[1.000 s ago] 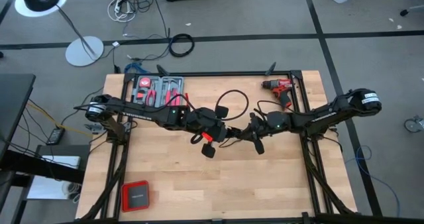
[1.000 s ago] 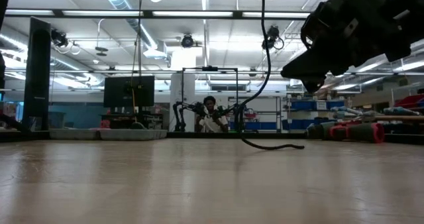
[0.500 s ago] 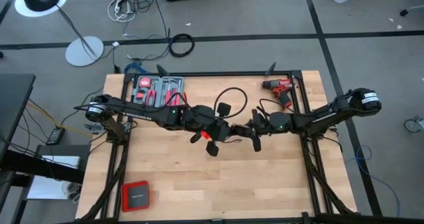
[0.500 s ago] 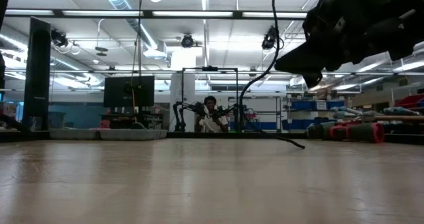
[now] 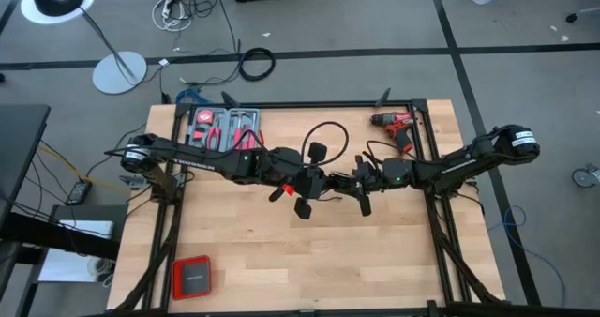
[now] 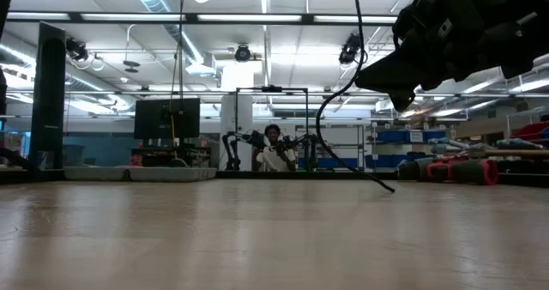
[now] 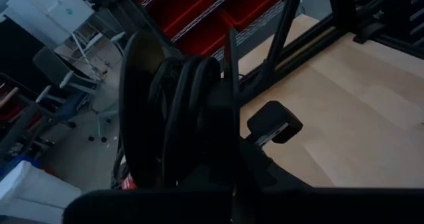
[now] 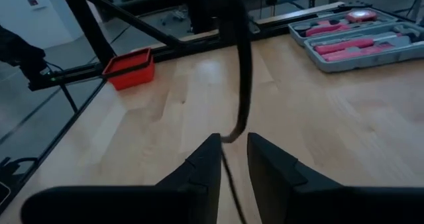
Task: Coil cords
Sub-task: Coil the black wire on the spool
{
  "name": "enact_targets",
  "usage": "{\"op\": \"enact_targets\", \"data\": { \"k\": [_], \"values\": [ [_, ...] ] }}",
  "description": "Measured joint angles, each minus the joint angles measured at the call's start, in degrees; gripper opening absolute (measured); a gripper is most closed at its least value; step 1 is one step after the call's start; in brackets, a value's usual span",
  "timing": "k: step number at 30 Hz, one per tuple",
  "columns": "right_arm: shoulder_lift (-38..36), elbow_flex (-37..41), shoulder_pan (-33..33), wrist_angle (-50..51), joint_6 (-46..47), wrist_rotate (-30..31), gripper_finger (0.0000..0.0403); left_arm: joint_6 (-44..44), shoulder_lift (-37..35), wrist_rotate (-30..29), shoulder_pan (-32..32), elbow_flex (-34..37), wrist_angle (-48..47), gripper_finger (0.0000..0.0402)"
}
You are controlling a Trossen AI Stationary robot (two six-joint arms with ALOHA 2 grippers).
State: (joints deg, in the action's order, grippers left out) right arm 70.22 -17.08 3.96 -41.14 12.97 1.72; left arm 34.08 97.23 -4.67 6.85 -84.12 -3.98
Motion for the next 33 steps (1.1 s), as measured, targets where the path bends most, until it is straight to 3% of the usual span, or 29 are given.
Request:
{"op": "enact_targets", "data": {
  "k": [17, 24, 33],
  "values": [
    [0.00, -0.04, -0.76, -4.09, -1.55, -2.74, 0.0073, 0.45, 0.02, -0.47, 0.00, 0.02, 1.01, 0.0000],
    [0.00, -0.04, -0.76, -3.94, -4.27, -2.63, 0.0010, 0.44, 0.02, -0.65, 0.02, 0.02, 1.37, 0.0000],
    [0.00, -0.07, 1.12, 0.00, -9.79, -6.37, 0.0004, -2.22, 0.02, -0.67, 0.01, 0.02, -0.62, 0.0000]
  ]
}}
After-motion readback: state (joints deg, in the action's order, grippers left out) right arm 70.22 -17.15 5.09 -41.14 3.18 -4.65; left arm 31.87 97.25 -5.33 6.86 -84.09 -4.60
